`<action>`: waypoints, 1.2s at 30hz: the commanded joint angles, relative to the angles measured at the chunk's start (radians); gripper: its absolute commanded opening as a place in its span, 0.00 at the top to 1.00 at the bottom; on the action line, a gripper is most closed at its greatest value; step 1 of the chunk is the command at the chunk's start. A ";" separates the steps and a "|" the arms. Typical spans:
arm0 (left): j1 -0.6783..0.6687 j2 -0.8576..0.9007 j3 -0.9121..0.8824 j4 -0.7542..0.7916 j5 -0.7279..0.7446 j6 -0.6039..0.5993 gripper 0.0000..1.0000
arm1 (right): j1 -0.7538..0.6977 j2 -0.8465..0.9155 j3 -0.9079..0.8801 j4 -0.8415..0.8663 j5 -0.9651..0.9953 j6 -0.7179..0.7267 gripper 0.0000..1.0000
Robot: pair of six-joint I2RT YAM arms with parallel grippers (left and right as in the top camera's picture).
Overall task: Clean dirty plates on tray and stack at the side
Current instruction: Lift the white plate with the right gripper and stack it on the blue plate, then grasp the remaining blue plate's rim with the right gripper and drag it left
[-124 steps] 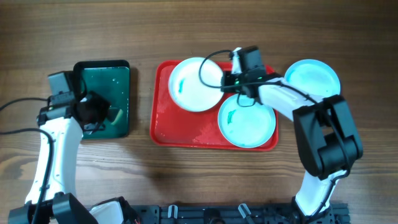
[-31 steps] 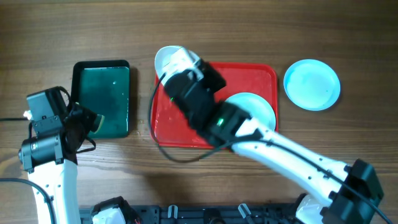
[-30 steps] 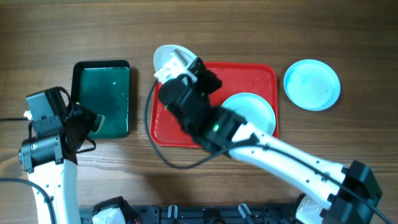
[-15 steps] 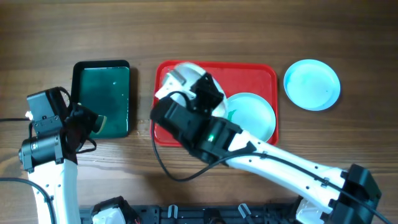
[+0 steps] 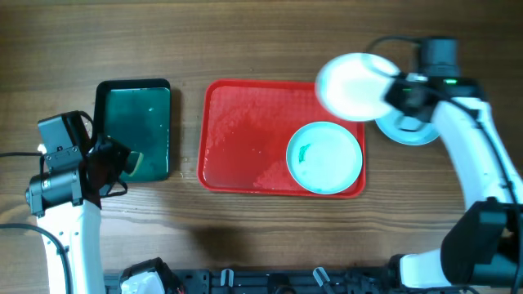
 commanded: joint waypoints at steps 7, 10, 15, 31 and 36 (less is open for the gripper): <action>0.004 0.002 -0.001 0.003 0.011 -0.013 0.96 | -0.262 0.005 -0.095 0.099 -0.003 -0.031 0.92; 0.004 0.002 -0.001 0.003 0.011 -0.013 0.96 | -0.262 0.037 -0.108 0.131 -0.005 -0.027 0.85; 0.004 0.002 -0.001 0.003 0.011 -0.013 0.96 | -0.239 0.048 -0.108 0.109 -0.415 -0.147 0.66; 0.004 0.023 -0.001 0.005 0.011 -0.013 0.96 | 0.325 0.048 -0.275 -0.061 0.067 -0.108 0.52; 0.004 0.026 -0.001 0.007 0.014 -0.013 0.96 | 0.325 0.055 -0.325 0.015 0.063 -0.105 0.68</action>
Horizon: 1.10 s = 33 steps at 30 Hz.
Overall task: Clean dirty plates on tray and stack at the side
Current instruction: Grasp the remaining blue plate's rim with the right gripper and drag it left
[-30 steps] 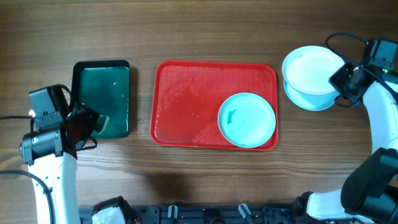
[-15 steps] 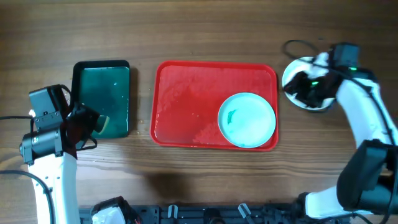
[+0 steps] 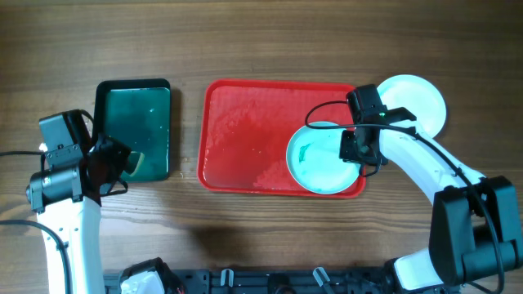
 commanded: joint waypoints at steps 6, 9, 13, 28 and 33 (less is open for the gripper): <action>0.005 0.016 -0.001 0.006 0.016 -0.013 0.96 | 0.003 0.037 -0.043 0.093 -0.154 0.006 0.74; 0.003 0.022 -0.001 0.006 0.019 -0.013 0.96 | 0.003 0.036 -0.032 0.126 -0.295 0.003 0.80; 0.003 0.043 -0.001 0.008 0.019 -0.013 0.96 | 0.003 0.004 0.054 0.015 -0.170 0.005 0.79; 0.003 0.047 -0.001 0.013 0.020 -0.013 0.96 | -0.013 -0.035 -0.029 0.030 0.044 -0.008 0.67; 0.003 0.047 -0.001 0.013 0.020 -0.013 0.96 | -0.013 -0.035 -0.035 0.050 -0.033 -0.021 0.69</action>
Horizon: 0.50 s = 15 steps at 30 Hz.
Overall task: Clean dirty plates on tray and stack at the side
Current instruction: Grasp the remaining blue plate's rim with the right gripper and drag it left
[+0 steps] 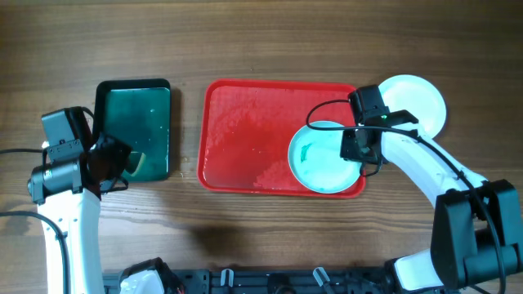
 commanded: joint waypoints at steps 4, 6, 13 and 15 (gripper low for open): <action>0.003 0.005 -0.001 0.006 0.027 -0.013 0.96 | -0.004 -0.016 -0.034 0.035 0.019 -0.024 0.68; 0.003 0.005 -0.001 0.006 0.027 -0.013 0.96 | -0.004 -0.016 -0.016 0.046 0.026 -0.056 0.71; 0.003 0.005 -0.001 0.006 0.027 -0.009 0.96 | -0.018 -0.016 0.120 -0.092 0.123 -0.063 0.59; 0.003 0.005 -0.001 0.006 0.027 -0.009 0.96 | -0.044 -0.016 0.070 -0.067 0.104 -0.063 0.59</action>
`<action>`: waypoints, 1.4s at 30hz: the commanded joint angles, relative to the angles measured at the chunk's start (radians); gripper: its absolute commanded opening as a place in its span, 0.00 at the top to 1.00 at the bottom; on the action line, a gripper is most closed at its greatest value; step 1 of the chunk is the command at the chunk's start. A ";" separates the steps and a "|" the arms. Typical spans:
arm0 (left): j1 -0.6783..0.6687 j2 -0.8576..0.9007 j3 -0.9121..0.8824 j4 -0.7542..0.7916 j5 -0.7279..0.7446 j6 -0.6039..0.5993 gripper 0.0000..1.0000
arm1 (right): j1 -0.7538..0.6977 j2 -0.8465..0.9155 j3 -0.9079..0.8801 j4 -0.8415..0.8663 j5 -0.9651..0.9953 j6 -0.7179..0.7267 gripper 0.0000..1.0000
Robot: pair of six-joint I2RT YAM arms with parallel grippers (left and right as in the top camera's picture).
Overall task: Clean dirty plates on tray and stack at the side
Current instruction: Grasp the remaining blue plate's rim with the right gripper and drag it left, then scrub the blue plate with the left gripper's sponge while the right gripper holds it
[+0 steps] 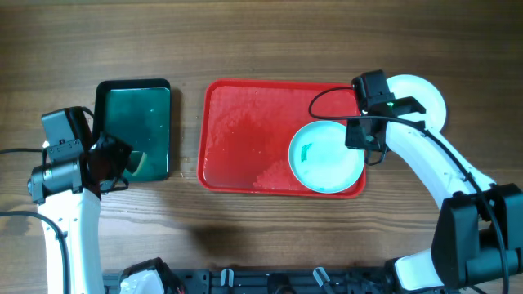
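Note:
A light blue plate (325, 159) with a green smear lies at the right end of the red tray (245, 139). My right gripper (358, 135) is at the plate's right rim and looks shut on it. Just right of the tray, a white plate (421, 96) lies on the table, partly hidden by the right arm. My left gripper (124, 162) stays at the front right corner of the dark green basin (131, 114), shut on a small sponge (136, 163).
The red tray's surface is wet, with streaks across its middle. The green basin holds water. Cables and a dark rail run along the table's front edge (270, 282). The right arm reaches over the table to the right of the tray.
My right gripper has shifted slightly right and toward the back at the blue plate's rim, and the plate has moved a little to the right with it. The left arm is unchanged.
My right gripper first held a white plate over the tray's back right corner. Then that plate lay right of the tray and the gripper was at the blue plate's right rim. It has stayed there, drawing the plate slightly right. The left gripper kept the sponge at the basin.

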 commanded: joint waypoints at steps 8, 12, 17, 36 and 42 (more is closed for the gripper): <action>0.003 0.004 -0.001 0.004 0.011 -0.009 0.96 | -0.029 -0.013 -0.106 0.083 -0.113 -0.006 0.67; 0.003 0.004 -0.001 0.004 0.013 -0.009 0.96 | -0.029 -0.013 -0.106 0.063 -0.112 -0.008 0.67; 0.003 0.004 -0.001 0.004 0.019 -0.009 0.96 | -0.029 -0.013 -0.118 0.055 -0.107 -0.006 0.67; 0.003 0.004 -0.001 0.047 0.231 0.140 0.96 | -0.017 -0.013 -0.237 0.297 -0.477 0.096 0.96; -0.106 0.044 -0.001 0.079 0.405 0.260 0.96 | 0.167 -0.013 -0.237 0.430 -0.463 0.186 0.96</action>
